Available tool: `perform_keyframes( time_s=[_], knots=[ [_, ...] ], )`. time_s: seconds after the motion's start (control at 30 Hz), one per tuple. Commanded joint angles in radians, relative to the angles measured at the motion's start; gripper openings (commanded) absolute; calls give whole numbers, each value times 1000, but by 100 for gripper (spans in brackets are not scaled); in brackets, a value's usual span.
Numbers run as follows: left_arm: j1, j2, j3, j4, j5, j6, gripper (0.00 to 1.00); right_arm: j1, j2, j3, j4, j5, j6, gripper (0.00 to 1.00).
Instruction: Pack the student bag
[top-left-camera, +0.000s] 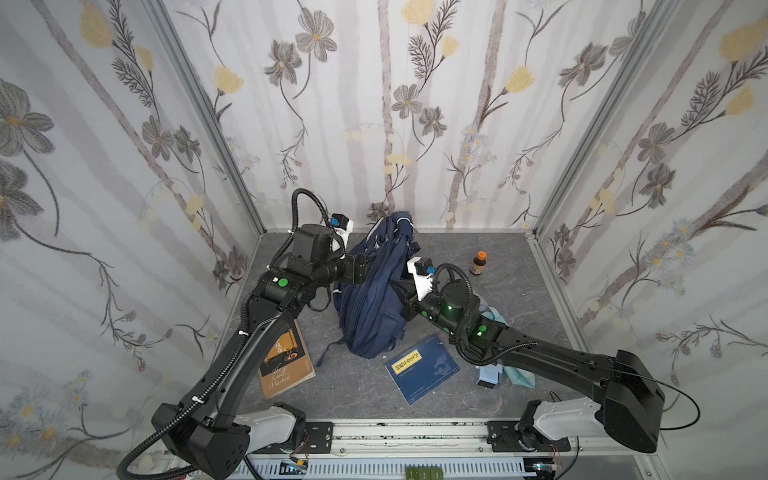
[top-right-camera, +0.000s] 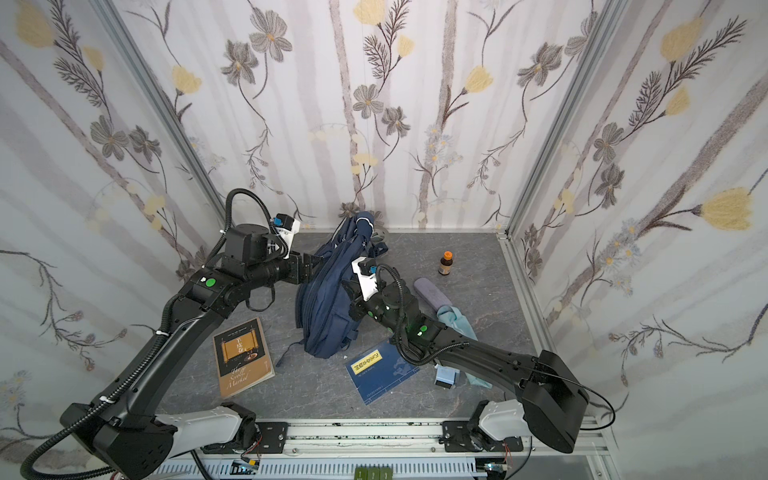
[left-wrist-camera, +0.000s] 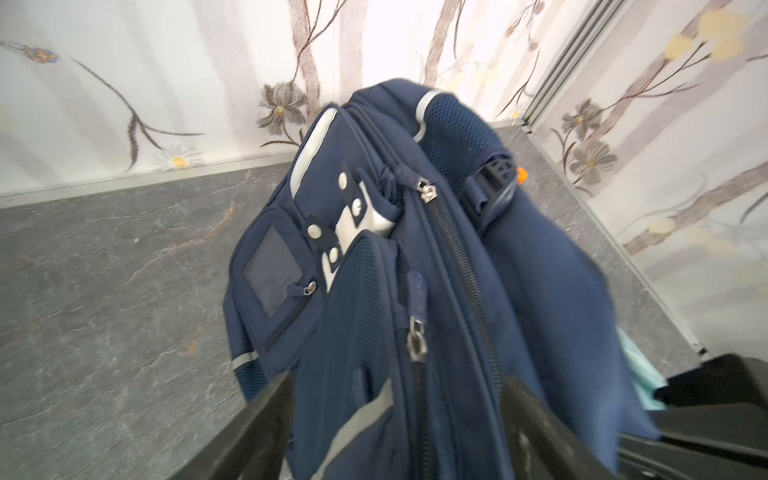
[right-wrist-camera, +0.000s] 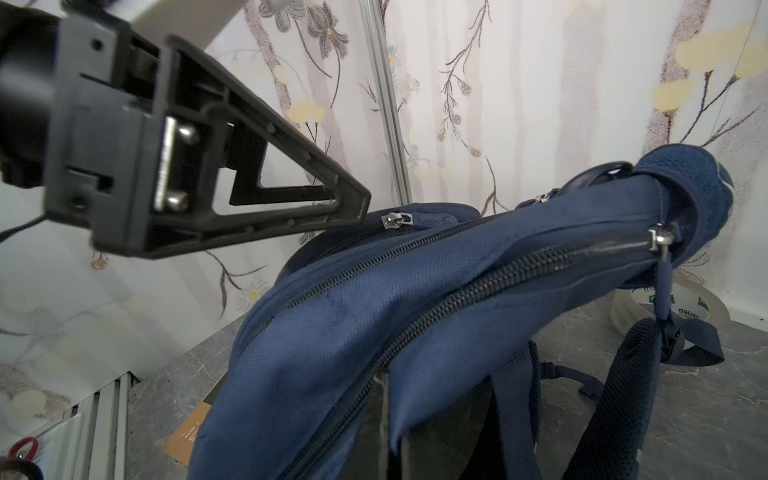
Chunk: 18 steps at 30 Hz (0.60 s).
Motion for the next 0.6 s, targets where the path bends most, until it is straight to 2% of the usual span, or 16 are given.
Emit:
perform_keyframes(
  time_s=[0.0, 0.23, 0.57],
  knots=[
    [-2, 5, 29, -54, 96, -42, 74, 1, 22, 31, 125, -9, 45, 0],
    [-24, -16, -23, -64, 219, -34, 63, 1, 56, 74, 110, -19, 54, 0],
    [-48, 54, 23, -141, 223, 26, 64, 1, 63, 81, 128, -48, 77, 0]
  ],
)
